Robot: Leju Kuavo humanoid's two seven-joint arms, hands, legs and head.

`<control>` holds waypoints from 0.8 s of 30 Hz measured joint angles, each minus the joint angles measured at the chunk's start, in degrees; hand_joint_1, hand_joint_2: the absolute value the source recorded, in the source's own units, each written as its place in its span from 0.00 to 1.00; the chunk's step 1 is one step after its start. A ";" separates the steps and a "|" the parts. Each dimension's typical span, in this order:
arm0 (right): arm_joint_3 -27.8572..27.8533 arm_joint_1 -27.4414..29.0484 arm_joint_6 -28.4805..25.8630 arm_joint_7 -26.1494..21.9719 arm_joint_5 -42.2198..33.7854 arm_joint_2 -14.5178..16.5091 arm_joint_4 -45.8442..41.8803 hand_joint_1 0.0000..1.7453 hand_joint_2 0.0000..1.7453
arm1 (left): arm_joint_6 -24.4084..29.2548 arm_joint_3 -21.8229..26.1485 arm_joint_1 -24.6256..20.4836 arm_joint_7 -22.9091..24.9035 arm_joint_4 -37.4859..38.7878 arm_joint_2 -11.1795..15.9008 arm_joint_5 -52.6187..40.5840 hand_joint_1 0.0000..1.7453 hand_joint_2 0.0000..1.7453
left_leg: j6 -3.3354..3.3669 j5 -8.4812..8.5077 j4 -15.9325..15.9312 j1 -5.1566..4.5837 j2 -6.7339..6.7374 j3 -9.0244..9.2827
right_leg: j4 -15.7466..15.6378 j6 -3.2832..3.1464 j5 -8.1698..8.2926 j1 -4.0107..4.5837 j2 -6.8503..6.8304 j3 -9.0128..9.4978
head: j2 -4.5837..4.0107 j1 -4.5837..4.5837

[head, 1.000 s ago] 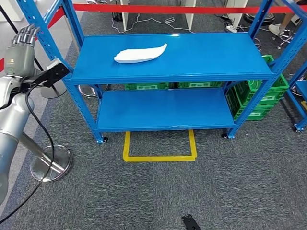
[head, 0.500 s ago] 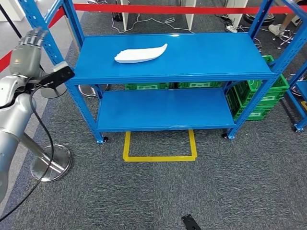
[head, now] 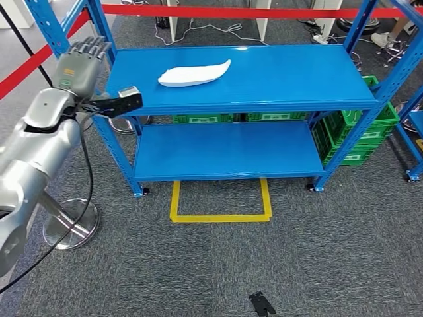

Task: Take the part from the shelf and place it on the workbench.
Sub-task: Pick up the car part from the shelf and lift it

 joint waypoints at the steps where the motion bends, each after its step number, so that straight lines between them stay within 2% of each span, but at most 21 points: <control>1: 0.00 -0.02 0.00 0.04 0.03 0.01 0.00 0.00 1.00 | 1.04 -0.38 0.47 0.14 0.31 -0.63 -0.06 0.00 1.00 | 0.00 0.00 0.00 0.00 0.00 0.00 | 0.00 0.00 0.00 -0.01 0.00 0.01 | 0.00 -0.01; 5: 0.00 -0.06 -0.03 0.10 0.10 0.10 0.00 0.00 1.00 | 4.16 -1.25 3.33 -1.18 1.25 -4.02 1.02 0.00 1.00 | 0.01 -0.01 0.00 -0.03 -0.01 -0.01 | -0.01 0.00 0.00 -0.05 -0.01 0.02 | 0.00 0.01; 8: 0.00 -0.06 -0.04 0.15 0.29 0.13 0.00 0.00 1.00 | 3.89 -1.37 5.72 -3.48 1.72 -7.21 2.66 0.00 1.00 | 0.02 -0.01 0.00 -0.12 -0.02 -0.01 | -0.02 0.01 0.00 -0.16 -0.03 0.03 | 0.00 0.01; 12: 0.00 -0.08 -0.04 0.19 0.50 0.13 0.00 0.00 1.00 | 3.88 -2.67 8.19 -3.38 2.21 -10.77 1.37 0.00 1.00 | 0.04 -0.03 0.00 -0.17 -0.03 -0.05 | -0.02 0.05 0.02 -0.19 -0.02 -0.01 | 0.00 0.02; 18: 0.00 0.00 -0.04 0.46 0.59 0.15 0.02 0.00 1.00 | 3.33 -4.58 8.76 -2.07 2.84 -13.45 0.33 0.00 1.00 | 0.09 0.02 0.00 -0.18 -0.03 -0.09 | -0.01 0.07 0.04 -0.17 -0.05 -0.08 | 0.00 0.00; 24: 0.00 0.09 -0.04 0.63 0.62 0.15 0.04 0.00 1.00 | 3.10 -5.49 8.99 -1.47 3.20 -14.97 0.35 0.00 1.00 | 0.11 0.05 -0.01 -0.17 -0.03 -0.13 | 0.00 0.07 0.04 -0.17 -0.03 -0.11 | 0.00 0.02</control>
